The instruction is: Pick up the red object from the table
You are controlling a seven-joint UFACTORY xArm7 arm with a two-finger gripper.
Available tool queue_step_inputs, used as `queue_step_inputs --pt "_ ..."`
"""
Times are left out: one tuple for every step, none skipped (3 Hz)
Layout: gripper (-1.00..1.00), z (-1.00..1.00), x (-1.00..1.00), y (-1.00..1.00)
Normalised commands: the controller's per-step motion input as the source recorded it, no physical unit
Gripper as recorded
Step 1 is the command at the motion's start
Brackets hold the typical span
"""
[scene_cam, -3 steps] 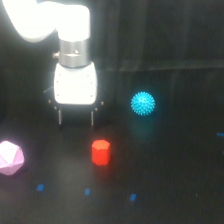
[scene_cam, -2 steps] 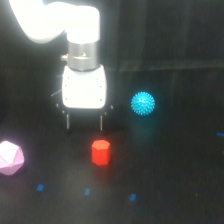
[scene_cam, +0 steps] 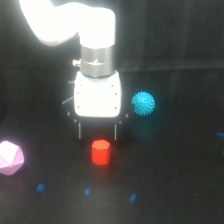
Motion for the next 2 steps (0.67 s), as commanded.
queue_step_inputs --pt "0.26 -0.23 0.23 -0.26" --pt "-0.83 0.39 -0.36 -0.17"
